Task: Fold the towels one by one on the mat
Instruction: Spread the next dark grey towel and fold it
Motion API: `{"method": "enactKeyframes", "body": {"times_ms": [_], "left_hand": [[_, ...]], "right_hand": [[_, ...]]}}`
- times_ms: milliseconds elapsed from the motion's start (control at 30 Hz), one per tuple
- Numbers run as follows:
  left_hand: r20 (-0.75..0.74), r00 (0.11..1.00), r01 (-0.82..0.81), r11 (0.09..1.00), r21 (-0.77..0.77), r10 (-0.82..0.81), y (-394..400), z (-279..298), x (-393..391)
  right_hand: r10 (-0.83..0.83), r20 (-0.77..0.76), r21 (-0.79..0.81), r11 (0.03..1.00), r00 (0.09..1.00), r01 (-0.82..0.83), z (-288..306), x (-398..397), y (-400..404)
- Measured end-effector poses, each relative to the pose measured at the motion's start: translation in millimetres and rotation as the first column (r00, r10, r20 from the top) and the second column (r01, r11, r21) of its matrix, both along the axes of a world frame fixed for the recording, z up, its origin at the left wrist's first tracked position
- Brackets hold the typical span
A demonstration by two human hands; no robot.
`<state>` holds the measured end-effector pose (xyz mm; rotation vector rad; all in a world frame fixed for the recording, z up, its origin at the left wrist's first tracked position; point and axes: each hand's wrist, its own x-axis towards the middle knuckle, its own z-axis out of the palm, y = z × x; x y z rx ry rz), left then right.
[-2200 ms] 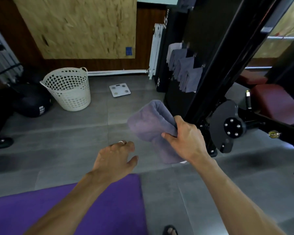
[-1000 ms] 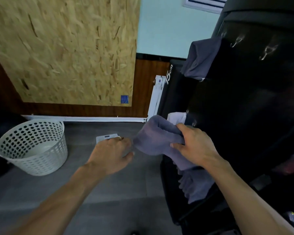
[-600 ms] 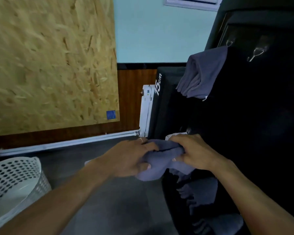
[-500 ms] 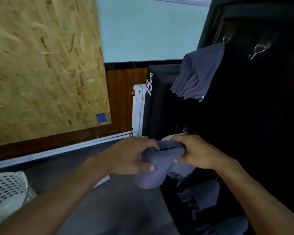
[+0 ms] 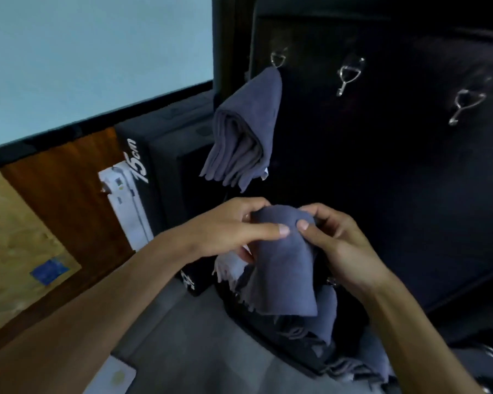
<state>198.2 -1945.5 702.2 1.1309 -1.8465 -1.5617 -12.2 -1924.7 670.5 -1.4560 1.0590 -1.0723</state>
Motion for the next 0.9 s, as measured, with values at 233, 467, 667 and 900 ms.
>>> {"method": "enactKeyframes", "body": {"times_ms": [233,467,667,900], "left_hand": [[0.041,0.998,-0.047,0.975,-0.217,0.057,-39.7,11.6,-37.8],[-0.215,0.962,-0.206,0.963,-0.175,0.167,-66.2,43.9,-66.4],[-0.489,0.775,-0.442,0.897,0.033,0.400,-98.5,105.7,-84.5],[-0.378,0.812,-0.459,0.886,0.056,0.445,-128.0,101.7,-102.2]], "right_hand": [[-0.230,0.174,0.021,0.973,0.958,0.230,28.0,-29.1,-13.5],[-0.353,0.052,-0.281,0.892,0.934,0.353,56.8,-41.7,-35.2],[-0.398,0.102,-0.399,0.823,0.912,0.404,90.6,-29.6,-57.2],[-0.584,0.006,-0.384,0.748,0.812,0.541,76.1,-18.8,-71.9]]}}
